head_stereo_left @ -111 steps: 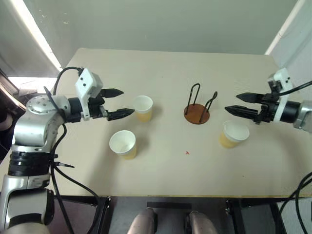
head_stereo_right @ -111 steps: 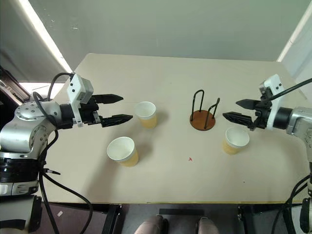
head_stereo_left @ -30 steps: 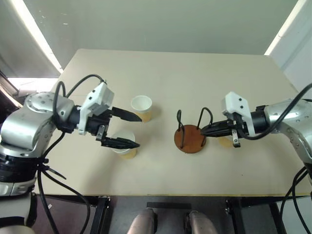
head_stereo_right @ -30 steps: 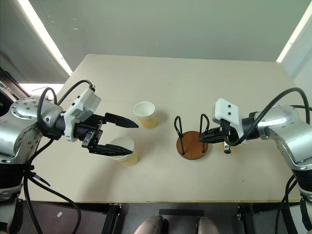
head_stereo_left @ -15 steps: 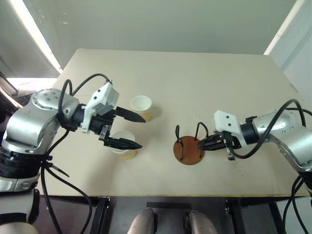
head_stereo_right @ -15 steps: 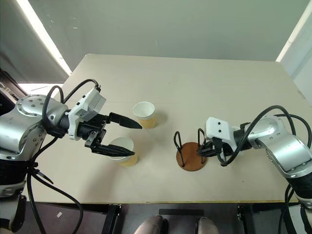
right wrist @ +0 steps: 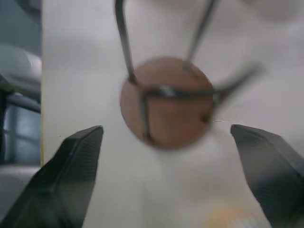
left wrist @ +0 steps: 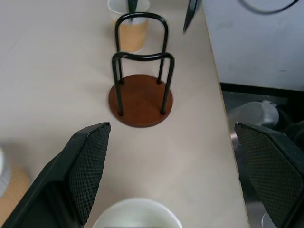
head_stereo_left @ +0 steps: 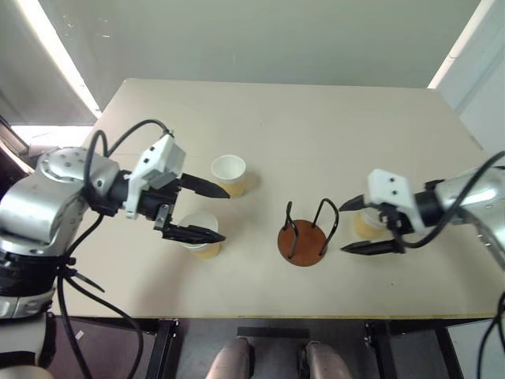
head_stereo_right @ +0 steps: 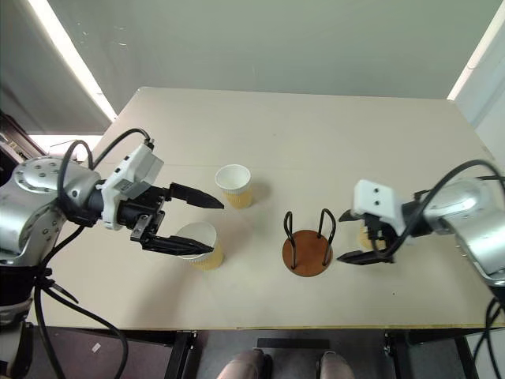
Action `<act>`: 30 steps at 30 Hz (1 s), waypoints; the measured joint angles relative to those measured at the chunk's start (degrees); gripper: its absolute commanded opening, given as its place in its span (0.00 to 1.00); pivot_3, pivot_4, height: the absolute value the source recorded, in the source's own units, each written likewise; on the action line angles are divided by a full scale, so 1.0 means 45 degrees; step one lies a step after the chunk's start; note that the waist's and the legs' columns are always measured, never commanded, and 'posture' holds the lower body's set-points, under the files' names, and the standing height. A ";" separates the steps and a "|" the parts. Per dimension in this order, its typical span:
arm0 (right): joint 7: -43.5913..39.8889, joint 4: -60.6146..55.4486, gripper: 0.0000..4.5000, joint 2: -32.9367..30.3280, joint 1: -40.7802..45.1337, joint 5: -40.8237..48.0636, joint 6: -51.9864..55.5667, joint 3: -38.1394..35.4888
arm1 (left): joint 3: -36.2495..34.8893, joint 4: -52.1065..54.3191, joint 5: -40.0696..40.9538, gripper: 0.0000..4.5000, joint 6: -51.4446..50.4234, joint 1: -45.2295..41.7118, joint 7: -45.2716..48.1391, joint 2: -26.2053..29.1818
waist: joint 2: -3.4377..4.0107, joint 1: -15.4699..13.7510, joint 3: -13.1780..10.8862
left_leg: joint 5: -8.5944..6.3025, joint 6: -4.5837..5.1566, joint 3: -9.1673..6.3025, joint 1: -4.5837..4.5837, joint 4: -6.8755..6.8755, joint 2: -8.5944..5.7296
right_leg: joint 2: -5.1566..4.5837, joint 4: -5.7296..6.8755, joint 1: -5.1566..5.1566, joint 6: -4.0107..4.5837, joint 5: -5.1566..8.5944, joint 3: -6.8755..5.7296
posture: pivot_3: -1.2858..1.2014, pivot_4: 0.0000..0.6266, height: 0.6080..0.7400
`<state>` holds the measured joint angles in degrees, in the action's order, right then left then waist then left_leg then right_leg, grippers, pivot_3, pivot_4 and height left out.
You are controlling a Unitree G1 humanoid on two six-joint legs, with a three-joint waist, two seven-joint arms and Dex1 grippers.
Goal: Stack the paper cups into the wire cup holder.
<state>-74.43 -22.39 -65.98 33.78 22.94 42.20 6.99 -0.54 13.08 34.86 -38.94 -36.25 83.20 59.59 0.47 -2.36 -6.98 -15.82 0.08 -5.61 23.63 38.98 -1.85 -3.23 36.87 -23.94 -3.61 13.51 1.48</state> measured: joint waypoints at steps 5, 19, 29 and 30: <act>-0.0419 0.0818 0.99 -0.0480 0.0908 0.0597 0.0202 -0.0909 | -0.0127 0.1048 -0.0319 1.00 0.0622 0.0847 0.0081 0.0596 | 0.0001 0.0086 0.0000 | -0.0001 -0.0002 0.0002 -0.0015 -0.0001 0.0001 | 0.0003 0.0001 -0.0001 0.0003 0.0001 0.0006 | 0.52 0.24 1.00; -0.0012 0.1124 0.99 0.0842 0.2582 0.3431 0.2028 -0.1952 | 0.1015 0.3369 -0.4139 1.00 0.3295 0.2853 -0.0586 0.2472 | 0.0002 0.0144 -0.0002 | -0.0007 0.0003 0.0002 -0.0027 -0.0008 0.0004 | 0.0004 0.0012 0.0000 0.0031 0.0018 0.0005 | 0.52 0.24 1.00; 0.0040 0.1214 0.99 0.1037 0.2532 0.3427 0.1497 -0.1775 | 0.1636 0.3344 -0.5501 1.00 0.3383 0.3139 -0.1231 0.2610 | 0.0003 0.0142 -0.0002 | -0.0016 -0.0009 0.0002 -0.0028 -0.0009 0.0004 | 0.0002 0.0020 -0.0003 0.0041 0.0024 0.0005 | 0.52 0.24 1.00; 0.0038 0.1243 0.99 0.1036 0.2533 0.3396 0.1433 -0.1775 | 0.1724 0.3276 -0.5642 1.00 0.3457 0.3140 -0.1300 0.2558 | 0.0003 0.0141 -0.0002 | -0.0017 -0.0008 0.0002 -0.0028 -0.0009 0.0003 | 0.0002 0.0020 -0.0003 0.0041 0.0024 0.0005 | 0.52 0.24 1.00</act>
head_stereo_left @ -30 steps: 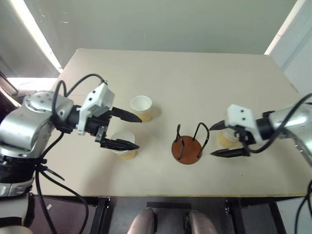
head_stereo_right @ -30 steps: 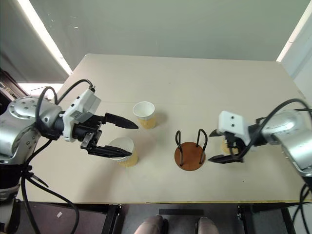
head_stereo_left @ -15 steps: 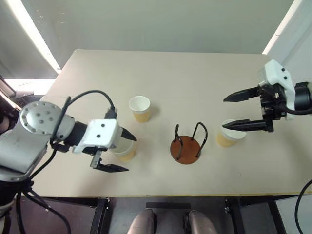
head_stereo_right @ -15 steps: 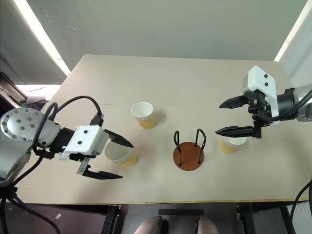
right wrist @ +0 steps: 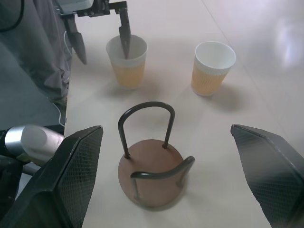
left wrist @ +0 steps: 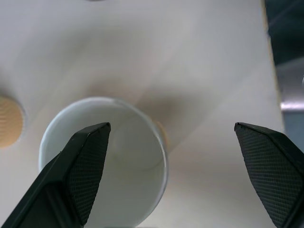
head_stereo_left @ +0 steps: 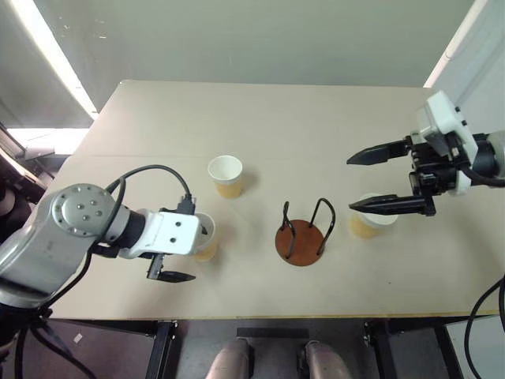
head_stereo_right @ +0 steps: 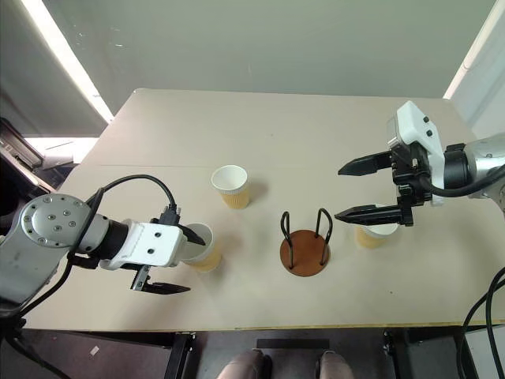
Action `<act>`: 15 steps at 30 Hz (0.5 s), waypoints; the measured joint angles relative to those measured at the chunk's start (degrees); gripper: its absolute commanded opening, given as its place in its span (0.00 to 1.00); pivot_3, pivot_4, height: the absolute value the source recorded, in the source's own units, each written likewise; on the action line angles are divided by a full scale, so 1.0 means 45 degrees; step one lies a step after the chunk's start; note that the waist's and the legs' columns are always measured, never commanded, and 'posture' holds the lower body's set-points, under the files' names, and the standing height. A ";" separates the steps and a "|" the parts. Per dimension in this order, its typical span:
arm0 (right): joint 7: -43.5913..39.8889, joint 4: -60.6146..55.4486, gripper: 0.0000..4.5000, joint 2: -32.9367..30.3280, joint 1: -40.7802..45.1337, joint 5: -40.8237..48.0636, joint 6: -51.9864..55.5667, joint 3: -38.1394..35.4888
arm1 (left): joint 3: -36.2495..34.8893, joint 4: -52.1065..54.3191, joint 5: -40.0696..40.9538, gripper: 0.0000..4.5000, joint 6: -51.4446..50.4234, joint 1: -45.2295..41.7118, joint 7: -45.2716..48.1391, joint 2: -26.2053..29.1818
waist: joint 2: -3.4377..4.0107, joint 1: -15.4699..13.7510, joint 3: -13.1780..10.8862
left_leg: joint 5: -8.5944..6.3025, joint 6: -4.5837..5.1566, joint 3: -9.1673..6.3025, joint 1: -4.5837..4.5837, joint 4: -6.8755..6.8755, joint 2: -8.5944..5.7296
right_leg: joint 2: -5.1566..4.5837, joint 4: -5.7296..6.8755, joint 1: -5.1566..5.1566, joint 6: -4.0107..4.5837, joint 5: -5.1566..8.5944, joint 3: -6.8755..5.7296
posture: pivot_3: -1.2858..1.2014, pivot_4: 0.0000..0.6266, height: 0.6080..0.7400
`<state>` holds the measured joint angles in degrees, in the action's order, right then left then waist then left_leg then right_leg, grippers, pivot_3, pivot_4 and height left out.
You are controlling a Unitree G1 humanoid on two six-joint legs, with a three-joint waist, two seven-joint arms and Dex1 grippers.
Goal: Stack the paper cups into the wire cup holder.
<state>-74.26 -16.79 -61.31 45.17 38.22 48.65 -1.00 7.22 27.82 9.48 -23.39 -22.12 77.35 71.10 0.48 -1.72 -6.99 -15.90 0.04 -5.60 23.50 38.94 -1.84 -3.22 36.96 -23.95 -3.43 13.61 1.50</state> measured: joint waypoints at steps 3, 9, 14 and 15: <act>-0.0002 0.0130 0.99 -0.0010 -0.0001 -0.0061 -0.0076 0.0000 | 0.0203 -0.0234 -0.0361 1.00 0.0235 0.0001 -0.0105 -0.0119 | 0.0000 0.0001 0.0000 | -0.0002 -0.0002 0.0000 0.0000 0.0000 0.0001 | 0.0001 0.0000 -0.0002 0.0000 0.0000 0.0000 | 0.52 0.24 1.00; -0.0001 0.0103 0.99 -0.0083 -0.0253 -0.0091 -0.0295 -0.0001 | 0.0836 -0.0533 -0.1057 1.00 0.0582 -0.0001 -0.0319 -0.0515 | -0.0001 0.0001 0.0000 | -0.0002 -0.0003 0.0001 0.0001 0.0001 0.0000 | 0.0000 0.0001 -0.0001 0.0001 0.0001 0.0000 | 0.52 0.24 1.00; 0.0015 0.0087 1.00 -0.0059 -0.0760 -0.0444 -0.1018 -0.0004 | 0.1159 -0.0907 -0.1367 0.72 0.1333 -0.0001 -0.0263 -0.0843 | -0.0001 0.0000 0.0000 | -0.0003 -0.0003 0.0000 0.0001 0.0002 0.0001 | 0.0000 0.0006 -0.0002 0.0001 0.0001 0.0000 | 0.52 0.24 1.00; 0.0015 0.0086 1.00 -0.0034 -0.0807 -0.0474 -0.1164 -0.0005 | 0.1164 -0.0962 -0.1350 0.62 0.1379 -0.0038 -0.0226 -0.0942 | -0.0001 0.0002 0.0000 | -0.0004 -0.0002 0.0001 0.0000 0.0002 0.0001 | 0.0000 0.0007 -0.0001 0.0001 0.0001 0.0001 | 0.52 0.24 1.00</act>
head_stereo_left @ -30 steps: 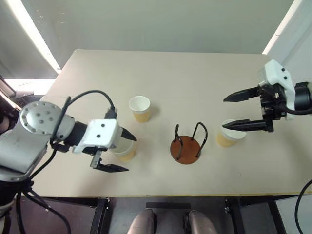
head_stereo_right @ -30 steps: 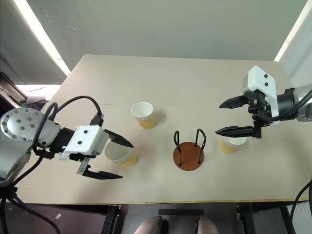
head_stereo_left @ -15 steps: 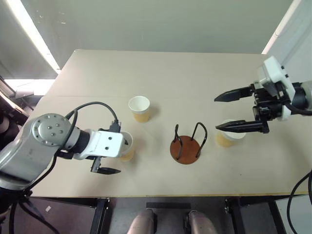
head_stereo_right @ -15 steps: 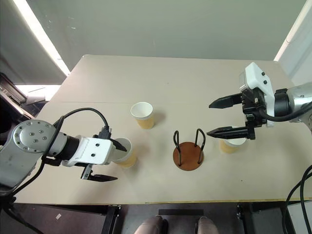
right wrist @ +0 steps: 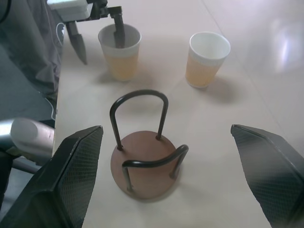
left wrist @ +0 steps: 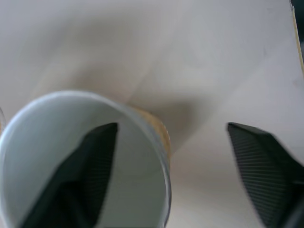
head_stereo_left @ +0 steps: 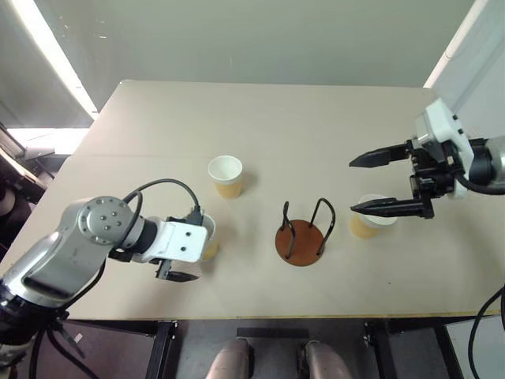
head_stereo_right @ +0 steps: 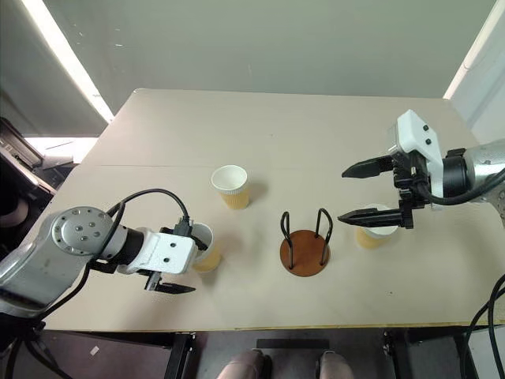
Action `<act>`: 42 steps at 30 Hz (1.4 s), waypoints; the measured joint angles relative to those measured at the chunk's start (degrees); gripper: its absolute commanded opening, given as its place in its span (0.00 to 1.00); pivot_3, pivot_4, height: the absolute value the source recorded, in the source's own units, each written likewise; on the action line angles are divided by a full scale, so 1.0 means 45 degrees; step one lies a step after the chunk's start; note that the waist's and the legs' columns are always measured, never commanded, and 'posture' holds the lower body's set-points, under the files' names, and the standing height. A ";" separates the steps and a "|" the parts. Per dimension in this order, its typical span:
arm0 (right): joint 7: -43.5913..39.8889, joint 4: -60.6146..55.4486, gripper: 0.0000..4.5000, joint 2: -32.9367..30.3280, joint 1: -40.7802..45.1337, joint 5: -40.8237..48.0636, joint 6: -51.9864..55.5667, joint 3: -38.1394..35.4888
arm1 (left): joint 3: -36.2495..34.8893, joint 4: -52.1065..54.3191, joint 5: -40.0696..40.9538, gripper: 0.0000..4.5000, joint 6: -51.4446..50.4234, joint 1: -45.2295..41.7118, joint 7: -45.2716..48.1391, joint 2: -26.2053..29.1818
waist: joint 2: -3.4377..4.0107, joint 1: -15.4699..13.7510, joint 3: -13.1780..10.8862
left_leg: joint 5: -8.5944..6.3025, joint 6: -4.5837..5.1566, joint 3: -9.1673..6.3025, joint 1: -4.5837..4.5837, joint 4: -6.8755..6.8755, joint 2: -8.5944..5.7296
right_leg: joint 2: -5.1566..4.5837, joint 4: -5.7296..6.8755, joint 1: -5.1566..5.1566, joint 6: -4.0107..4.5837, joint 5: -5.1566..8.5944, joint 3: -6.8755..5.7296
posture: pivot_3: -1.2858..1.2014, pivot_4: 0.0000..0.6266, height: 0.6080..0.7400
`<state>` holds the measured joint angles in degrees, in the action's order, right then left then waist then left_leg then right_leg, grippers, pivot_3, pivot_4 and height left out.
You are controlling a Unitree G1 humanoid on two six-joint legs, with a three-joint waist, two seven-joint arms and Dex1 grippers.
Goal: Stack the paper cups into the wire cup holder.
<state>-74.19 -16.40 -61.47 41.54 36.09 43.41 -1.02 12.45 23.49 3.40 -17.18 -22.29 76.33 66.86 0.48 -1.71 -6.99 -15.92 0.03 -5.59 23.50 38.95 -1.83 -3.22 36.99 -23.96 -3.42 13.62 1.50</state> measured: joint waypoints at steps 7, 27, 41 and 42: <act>-0.0055 0.0213 1.00 0.0139 -0.0193 -0.0402 -0.1240 -0.0006 | -0.0031 -0.0237 0.0999 0.05 -0.0451 -0.1147 0.0800 -0.0634 | -0.0001 -0.0009 0.0000 | 0.0000 0.0001 -0.0001 0.0001 0.0003 -0.0001 | -0.0001 0.0004 0.0001 0.0000 0.0000 -0.0001 | 0.52 0.24 1.00; -0.0665 0.1105 1.00 -0.0730 -0.2625 -0.0797 -0.2594 -0.1153 | 0.0128 -0.2795 0.4437 0.02 -0.3126 -0.8982 0.2590 -0.3840 | -0.0003 -0.0062 0.0000 | -0.0001 0.0012 0.0004 0.0038 0.0012 0.0009 | -0.0002 0.0000 0.0006 -0.0021 -0.0012 -0.0014 | 0.52 0.24 1.00; 0.0326 -0.0920 1.00 -0.0925 -0.5116 -0.0204 -0.1776 -0.3096 | 0.2065 -0.6184 0.3335 0.02 -0.0278 -1.0306 0.3081 -0.6518 | -0.0005 -0.0127 -0.0002 | 0.0001 0.0039 0.0014 0.0060 0.0039 0.0009 | -0.0004 -0.0011 0.0007 -0.0054 -0.0030 -0.0009 | 0.52 0.24 1.00; 0.0387 -0.1035 1.00 -0.0926 -0.5235 -0.0140 -0.1725 -0.3219 | 0.2160 -0.6526 0.3120 0.02 0.0097 -1.0326 0.3080 -0.6691 | -0.0005 -0.0147 -0.0001 | -0.0001 0.0042 0.0014 0.0061 0.0045 0.0008 | -0.0004 -0.0014 0.0007 -0.0054 -0.0031 -0.0008 | 0.52 0.24 1.00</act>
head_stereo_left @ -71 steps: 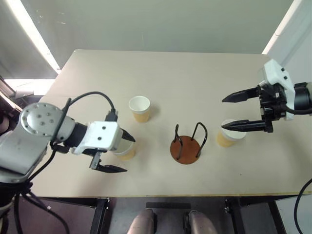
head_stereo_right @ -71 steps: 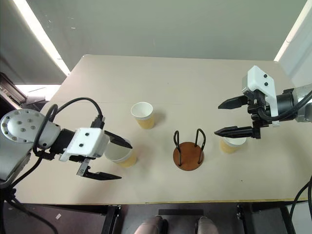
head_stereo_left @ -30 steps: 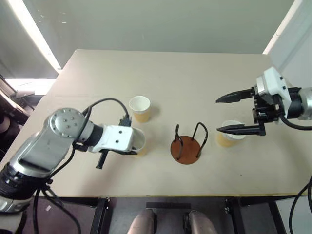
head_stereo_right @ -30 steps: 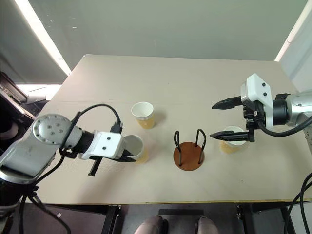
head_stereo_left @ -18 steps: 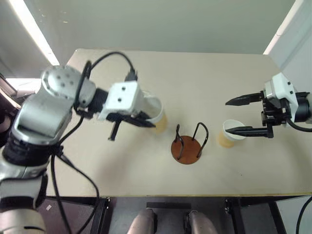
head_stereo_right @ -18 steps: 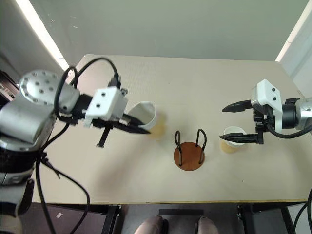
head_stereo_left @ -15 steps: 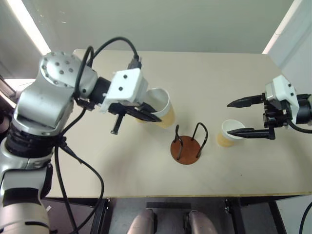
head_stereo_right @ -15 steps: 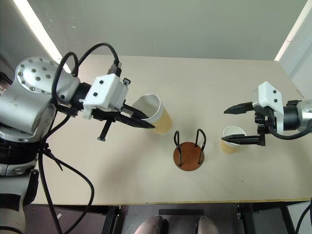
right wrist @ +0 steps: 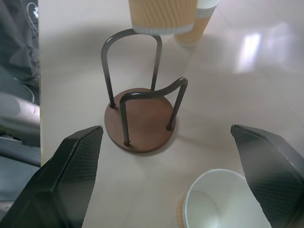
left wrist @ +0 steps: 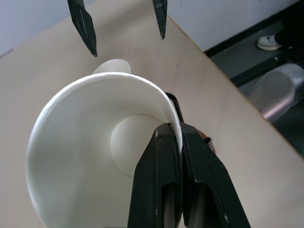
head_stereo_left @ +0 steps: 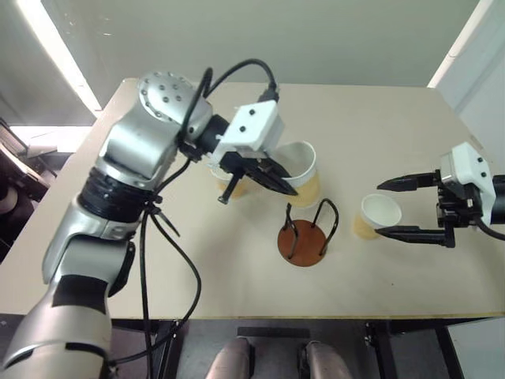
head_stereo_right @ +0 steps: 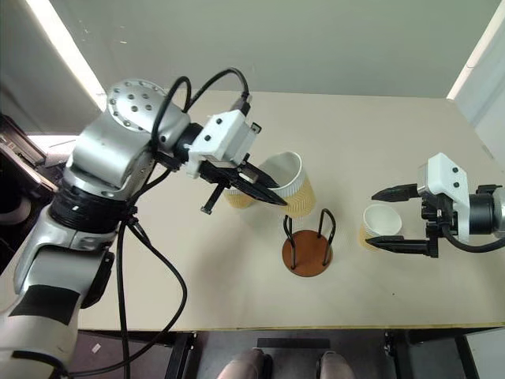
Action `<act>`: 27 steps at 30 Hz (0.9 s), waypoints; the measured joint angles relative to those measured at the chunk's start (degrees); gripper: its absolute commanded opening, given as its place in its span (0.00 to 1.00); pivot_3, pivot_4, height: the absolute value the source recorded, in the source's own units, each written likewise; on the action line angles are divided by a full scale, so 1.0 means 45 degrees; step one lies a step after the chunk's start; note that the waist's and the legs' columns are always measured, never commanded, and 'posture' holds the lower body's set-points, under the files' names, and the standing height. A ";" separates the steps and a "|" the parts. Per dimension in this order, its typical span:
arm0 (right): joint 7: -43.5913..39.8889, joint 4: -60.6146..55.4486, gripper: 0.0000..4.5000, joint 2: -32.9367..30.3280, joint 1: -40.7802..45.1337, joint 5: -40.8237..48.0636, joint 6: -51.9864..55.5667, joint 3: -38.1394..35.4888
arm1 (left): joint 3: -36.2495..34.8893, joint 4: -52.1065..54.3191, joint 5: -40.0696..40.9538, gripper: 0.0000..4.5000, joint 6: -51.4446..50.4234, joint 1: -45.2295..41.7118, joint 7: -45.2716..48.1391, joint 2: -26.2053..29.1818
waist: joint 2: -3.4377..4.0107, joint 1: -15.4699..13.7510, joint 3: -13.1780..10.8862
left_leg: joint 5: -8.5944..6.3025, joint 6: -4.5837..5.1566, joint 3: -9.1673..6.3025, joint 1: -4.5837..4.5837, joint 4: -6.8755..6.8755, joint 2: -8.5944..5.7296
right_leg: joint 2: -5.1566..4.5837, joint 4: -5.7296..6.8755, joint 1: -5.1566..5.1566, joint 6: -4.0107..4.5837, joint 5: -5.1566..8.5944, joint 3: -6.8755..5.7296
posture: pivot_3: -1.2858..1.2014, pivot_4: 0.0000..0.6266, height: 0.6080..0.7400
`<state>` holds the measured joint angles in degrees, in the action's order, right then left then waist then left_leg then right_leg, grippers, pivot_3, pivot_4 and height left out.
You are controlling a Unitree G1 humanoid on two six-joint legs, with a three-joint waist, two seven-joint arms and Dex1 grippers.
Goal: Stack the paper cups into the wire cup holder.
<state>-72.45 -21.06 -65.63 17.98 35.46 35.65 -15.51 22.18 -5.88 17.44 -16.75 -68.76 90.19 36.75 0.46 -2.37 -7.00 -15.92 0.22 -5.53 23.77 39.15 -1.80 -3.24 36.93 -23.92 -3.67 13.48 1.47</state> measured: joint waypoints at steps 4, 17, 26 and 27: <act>0.0249 -0.0555 1.00 0.0001 -0.0627 0.0251 0.0273 -0.0532 | 0.0378 -0.1113 -0.0704 0.02 0.0950 -0.0016 0.0005 -0.0881 | -0.0001 -0.0055 0.0000 | -0.0001 0.0009 0.0000 0.0019 0.0012 0.0000 | 0.0000 0.0002 -0.0002 -0.0016 -0.0009 0.0000 | 0.52 0.24 1.00; 0.0509 -0.0791 1.00 -0.0036 -0.0904 0.0326 0.0366 -0.0909 | 0.1407 -0.0790 -0.0305 0.06 0.1138 -0.0017 0.0046 -0.0988 | 0.0000 -0.0076 0.0000 | -0.0003 0.0016 0.0009 0.0020 0.0013 -0.0002 | 0.0001 0.0002 -0.0002 -0.0022 -0.0013 0.0003 | 0.52 0.24 1.00; 0.0614 -0.0636 1.00 -0.0078 -0.0583 0.0291 0.0365 -0.0739 | 0.1818 -0.0337 0.0097 0.68 0.1052 -0.0010 0.0057 -0.0803 | 0.0000 -0.0121 0.0000 | -0.0002 0.0022 0.0009 0.0024 0.0031 -0.0004 | 0.0000 0.0003 -0.0001 -0.0027 -0.0016 0.0003 | 0.52 0.24 1.00; 0.0717 -0.0619 1.00 -0.0110 -0.0502 0.0249 0.0410 -0.0641 | 0.1801 -0.0338 0.0023 0.74 0.1050 -0.0009 0.0057 -0.0906 | 0.0000 -0.0125 0.0000 | -0.0002 0.0023 0.0009 0.0023 0.0033 -0.0004 | 0.0000 0.0003 -0.0001 -0.0027 -0.0016 0.0003 | 0.52 0.24 1.00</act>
<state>-69.22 -23.85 -66.12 15.73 36.58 37.49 -18.39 30.28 -7.40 17.54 -12.02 -68.80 90.44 32.68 0.46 -2.94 -7.00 -15.93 0.32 -5.49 23.88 39.30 -1.81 -3.24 36.94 -23.93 -3.79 13.41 1.48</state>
